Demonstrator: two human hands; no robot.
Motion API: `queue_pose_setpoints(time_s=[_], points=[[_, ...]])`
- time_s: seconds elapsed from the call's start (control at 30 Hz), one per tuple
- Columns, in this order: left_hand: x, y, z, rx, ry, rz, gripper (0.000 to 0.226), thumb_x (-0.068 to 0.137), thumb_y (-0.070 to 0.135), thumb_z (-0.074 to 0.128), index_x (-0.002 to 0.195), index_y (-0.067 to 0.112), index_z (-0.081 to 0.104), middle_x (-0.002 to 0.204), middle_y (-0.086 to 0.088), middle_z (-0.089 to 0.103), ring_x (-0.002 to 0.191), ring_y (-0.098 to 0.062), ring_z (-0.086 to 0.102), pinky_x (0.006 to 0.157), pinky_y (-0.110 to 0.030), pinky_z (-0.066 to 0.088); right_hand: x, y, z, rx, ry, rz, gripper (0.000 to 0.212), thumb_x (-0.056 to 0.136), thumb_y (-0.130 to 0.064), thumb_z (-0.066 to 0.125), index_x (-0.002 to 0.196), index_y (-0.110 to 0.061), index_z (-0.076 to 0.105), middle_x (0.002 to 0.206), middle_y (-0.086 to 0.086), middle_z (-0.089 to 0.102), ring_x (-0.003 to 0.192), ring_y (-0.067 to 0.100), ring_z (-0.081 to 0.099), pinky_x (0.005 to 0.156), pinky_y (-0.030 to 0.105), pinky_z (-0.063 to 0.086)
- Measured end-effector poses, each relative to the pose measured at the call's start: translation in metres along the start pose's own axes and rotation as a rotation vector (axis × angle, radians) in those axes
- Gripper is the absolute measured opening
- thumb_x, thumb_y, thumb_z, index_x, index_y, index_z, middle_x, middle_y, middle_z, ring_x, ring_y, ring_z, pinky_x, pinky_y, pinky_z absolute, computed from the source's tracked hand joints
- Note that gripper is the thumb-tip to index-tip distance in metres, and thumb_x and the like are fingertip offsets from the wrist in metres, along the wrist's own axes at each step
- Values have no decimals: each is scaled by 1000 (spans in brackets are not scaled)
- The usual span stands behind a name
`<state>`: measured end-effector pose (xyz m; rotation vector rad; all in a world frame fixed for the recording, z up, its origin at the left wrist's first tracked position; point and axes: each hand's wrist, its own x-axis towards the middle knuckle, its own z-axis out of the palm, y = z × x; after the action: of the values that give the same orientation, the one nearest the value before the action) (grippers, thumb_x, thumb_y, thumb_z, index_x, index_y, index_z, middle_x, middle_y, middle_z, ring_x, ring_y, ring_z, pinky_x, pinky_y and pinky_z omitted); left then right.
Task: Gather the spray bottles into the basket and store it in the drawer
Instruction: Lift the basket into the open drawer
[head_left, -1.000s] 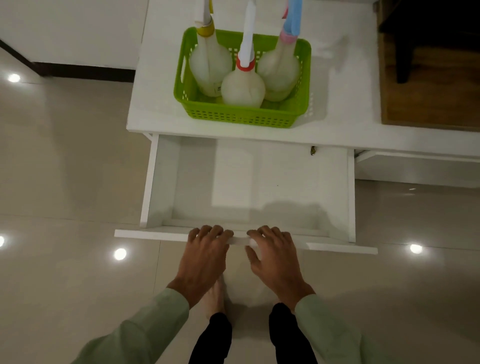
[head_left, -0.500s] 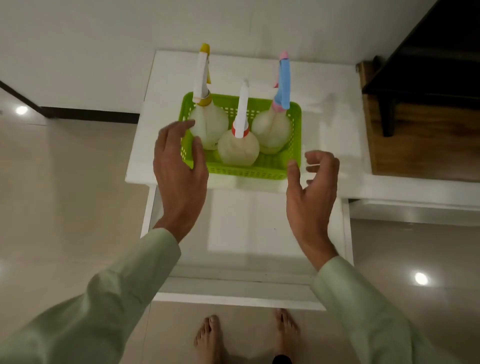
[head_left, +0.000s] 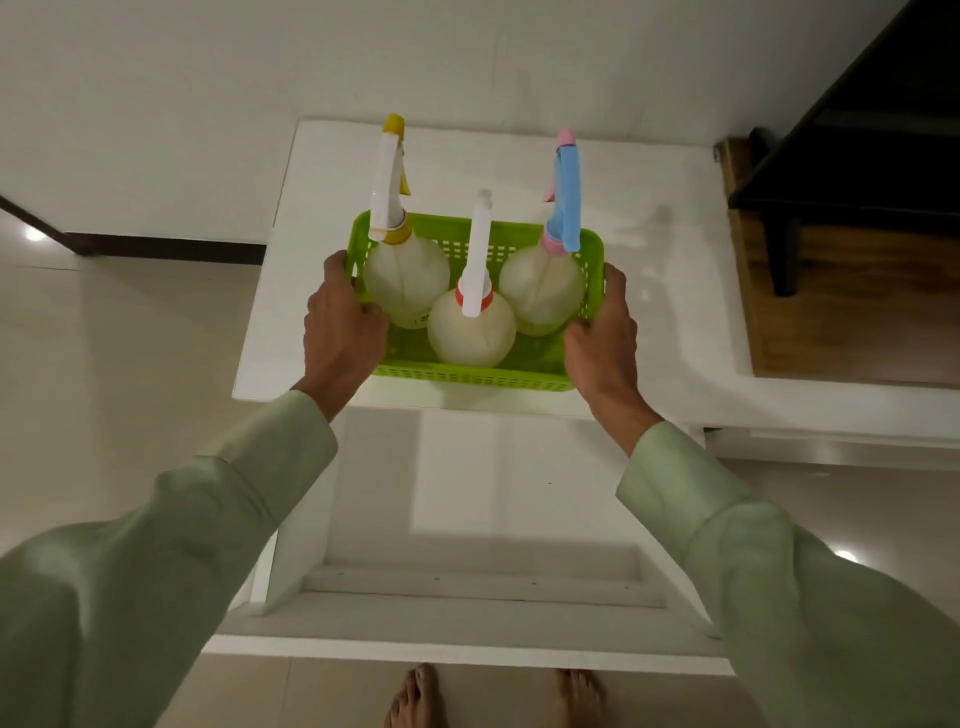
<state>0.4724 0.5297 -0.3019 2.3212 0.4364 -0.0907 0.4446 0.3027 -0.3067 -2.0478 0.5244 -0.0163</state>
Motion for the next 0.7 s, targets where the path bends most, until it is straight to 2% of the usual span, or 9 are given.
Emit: queue_pose_setpoints(time_s=[0.07,0.13,0.2,0.3,0.43,0.53,0.6,0.63,0.7], points=[[1,-3,-2,-9,-6,-13,58,87,-5,43,142,12,38,129,-16,61,110,-36,58,83,-43,49,2,1,2,-8,27,-6,57,84,2,38,134,-24,44,83,-17,54,83,25,57,70,38,46],[0,-4,-4,-18,7,-35,56,87,-6,42,141,11,41,129,-17,61,114,-38,57,89,-47,50,1,0,1,-26,39,-14,58,83,5,36,133,-24,46,81,-18,53,83,25,57,68,35,44],[-5,-5,-5,-20,27,-48,57,86,-8,43,140,11,43,129,-17,61,114,-39,57,92,-49,50,-3,0,-2,-41,41,-28,64,81,8,35,135,-24,46,82,-15,54,84,25,57,68,32,41],[-23,-8,-11,-49,51,-56,60,85,-12,44,140,12,43,130,-15,61,114,-36,59,87,-41,49,-16,2,-12,-38,42,-52,69,80,11,35,139,-24,44,88,-7,58,81,21,58,70,31,47],[-68,-15,-27,-120,48,-25,64,83,-16,40,139,13,45,128,-13,62,109,-27,61,81,-36,52,-50,13,-34,-46,37,-58,65,83,12,36,137,-22,44,77,-8,53,63,-1,54,51,10,38],[-110,-29,-35,-182,12,-1,64,85,-16,39,139,17,46,119,-6,65,92,-12,64,63,-22,53,-88,27,-52,-39,9,-45,61,86,11,38,135,-25,45,75,0,53,54,0,49,43,14,37],[-136,-41,-36,-195,-7,8,59,88,-14,43,138,18,46,112,2,65,83,-1,66,55,-11,50,-112,38,-61,2,-29,-4,59,88,11,40,132,-29,44,80,8,58,49,7,46,41,25,37],[-148,-47,-35,-195,-11,7,57,89,-14,44,137,17,47,109,5,64,79,8,64,52,-8,48,-124,45,-64,20,-48,23,59,88,11,41,131,-31,44,84,10,61,48,9,46,42,31,38],[-170,-62,-31,-192,-31,-17,55,91,-13,45,137,17,47,111,6,61,76,18,60,53,-3,46,-146,59,-70,34,-85,65,59,89,11,41,131,-30,44,89,9,63,47,11,46,41,34,38]])
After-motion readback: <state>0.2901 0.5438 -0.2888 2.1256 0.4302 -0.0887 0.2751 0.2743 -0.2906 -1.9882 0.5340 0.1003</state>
